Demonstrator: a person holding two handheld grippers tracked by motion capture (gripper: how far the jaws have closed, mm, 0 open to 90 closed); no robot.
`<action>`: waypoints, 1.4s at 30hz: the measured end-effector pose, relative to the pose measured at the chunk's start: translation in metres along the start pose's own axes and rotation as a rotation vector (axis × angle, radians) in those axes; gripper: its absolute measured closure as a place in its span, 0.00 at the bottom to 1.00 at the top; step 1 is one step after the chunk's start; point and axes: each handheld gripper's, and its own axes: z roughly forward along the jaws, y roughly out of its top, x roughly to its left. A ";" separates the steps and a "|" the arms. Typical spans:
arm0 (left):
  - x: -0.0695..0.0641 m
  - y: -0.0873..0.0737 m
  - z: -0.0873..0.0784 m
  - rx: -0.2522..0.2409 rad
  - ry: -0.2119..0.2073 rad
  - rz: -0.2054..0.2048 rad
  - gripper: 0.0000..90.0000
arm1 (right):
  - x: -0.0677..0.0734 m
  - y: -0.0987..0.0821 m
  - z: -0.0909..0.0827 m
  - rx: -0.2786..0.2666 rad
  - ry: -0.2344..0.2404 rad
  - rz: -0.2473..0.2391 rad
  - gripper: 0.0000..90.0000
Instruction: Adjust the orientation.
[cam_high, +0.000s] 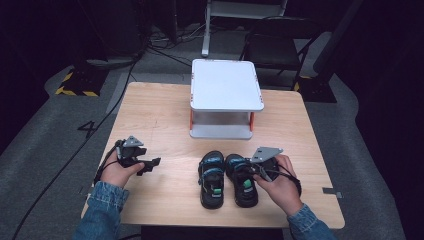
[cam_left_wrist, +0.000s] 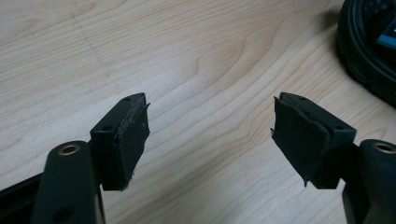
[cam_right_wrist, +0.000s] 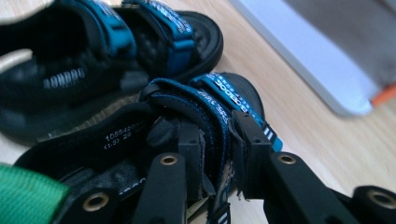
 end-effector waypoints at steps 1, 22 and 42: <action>0.001 -0.001 -0.001 -0.002 0.003 -0.006 0.30 | 0.001 0.002 0.002 -0.011 -0.009 -0.006 0.84; 0.001 0.005 -0.002 -0.008 0.014 0.005 0.30 | 0.009 -0.002 -0.006 -0.084 0.050 0.081 0.55; 0.000 0.010 0.001 -0.016 0.000 0.009 0.30 | 0.027 0.008 -0.013 -0.176 0.204 0.377 0.29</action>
